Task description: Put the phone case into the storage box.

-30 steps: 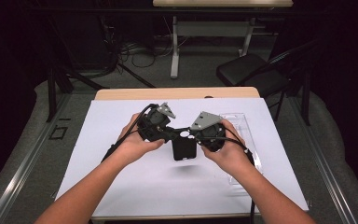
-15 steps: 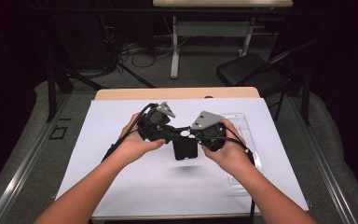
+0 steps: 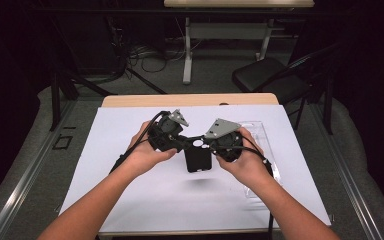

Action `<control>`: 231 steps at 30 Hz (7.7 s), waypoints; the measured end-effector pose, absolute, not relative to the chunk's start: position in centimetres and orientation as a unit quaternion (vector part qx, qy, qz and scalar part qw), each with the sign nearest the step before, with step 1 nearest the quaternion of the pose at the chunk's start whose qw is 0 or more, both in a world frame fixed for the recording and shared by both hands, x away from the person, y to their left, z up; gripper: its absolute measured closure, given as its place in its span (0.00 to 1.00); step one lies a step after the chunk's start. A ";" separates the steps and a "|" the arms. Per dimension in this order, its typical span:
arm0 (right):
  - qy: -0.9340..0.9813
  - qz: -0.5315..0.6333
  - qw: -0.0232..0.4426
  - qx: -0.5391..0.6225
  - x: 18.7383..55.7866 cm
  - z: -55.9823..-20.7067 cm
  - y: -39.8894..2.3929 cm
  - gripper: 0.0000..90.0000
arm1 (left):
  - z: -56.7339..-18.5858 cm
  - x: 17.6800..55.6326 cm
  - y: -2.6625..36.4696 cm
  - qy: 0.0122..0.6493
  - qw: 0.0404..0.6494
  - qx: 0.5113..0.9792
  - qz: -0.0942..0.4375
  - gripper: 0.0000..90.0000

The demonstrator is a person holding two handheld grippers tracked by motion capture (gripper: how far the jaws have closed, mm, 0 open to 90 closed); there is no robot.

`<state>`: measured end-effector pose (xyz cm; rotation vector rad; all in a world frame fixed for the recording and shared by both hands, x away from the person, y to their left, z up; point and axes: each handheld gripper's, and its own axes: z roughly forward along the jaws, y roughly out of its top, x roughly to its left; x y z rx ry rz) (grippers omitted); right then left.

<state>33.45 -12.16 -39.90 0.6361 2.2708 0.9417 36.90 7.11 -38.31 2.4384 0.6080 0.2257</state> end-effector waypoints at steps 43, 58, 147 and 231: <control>0.870 0.317 0.254 0.281 34.0 -39.3 -12.1 0.91 | -38.3 36.5 6.6 0.229 0.293 0.923 0.096 0.90; 0.855 0.330 0.270 0.295 33.8 -39.1 -12.2 0.92 | -38.1 36.5 6.6 0.231 0.303 0.919 0.097 0.88; 0.765 0.363 0.360 0.391 39.1 -33.2 -25.8 0.94 | -40.2 37.2 14.6 0.337 0.373 0.856 0.117 0.22; 0.740 0.335 0.405 0.420 45.3 -43.2 -28.1 0.94 | -42.0 36.4 16.0 0.347 0.366 0.855 0.121 0.05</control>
